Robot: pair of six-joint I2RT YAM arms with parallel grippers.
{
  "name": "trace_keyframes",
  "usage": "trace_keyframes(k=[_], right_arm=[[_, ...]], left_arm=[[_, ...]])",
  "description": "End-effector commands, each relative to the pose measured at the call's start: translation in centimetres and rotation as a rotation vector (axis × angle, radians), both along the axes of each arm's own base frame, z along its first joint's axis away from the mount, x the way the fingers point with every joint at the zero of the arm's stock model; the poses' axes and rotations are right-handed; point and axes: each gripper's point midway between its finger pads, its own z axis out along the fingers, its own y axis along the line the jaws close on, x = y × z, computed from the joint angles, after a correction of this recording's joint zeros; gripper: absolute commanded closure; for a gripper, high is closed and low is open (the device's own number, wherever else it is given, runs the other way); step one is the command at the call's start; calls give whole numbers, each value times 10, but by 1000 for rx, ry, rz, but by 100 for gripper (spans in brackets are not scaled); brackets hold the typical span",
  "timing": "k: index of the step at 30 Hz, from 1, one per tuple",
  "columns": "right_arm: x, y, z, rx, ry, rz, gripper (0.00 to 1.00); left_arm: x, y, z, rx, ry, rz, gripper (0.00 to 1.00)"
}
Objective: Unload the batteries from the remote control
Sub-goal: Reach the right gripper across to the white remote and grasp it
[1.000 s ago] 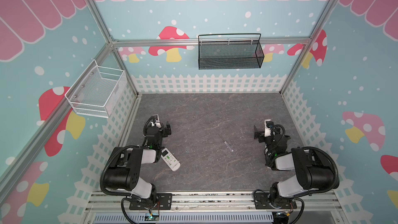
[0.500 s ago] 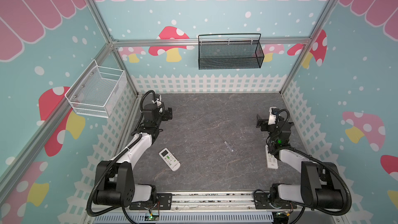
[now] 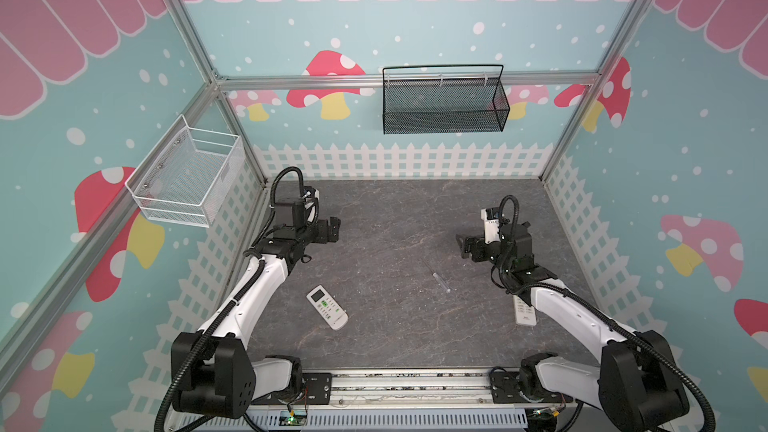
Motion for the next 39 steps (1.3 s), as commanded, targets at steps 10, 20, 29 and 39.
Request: trace_keyframes(k=[10, 20, 29, 39], right_arm=[[-45, 136, 17, 22, 44, 229, 4], [-102, 309, -9, -150, 6, 666, 4], [-155, 385, -59, -283, 39, 971, 2], [-174, 405, -114, -401, 158, 1034, 0]], left_arm=[[-28, 67, 24, -119, -78, 192, 1], [-45, 104, 36, -90, -145, 315, 1], [-50, 112, 45, -85, -167, 348, 1], [-49, 119, 38, -124, -165, 372, 1]])
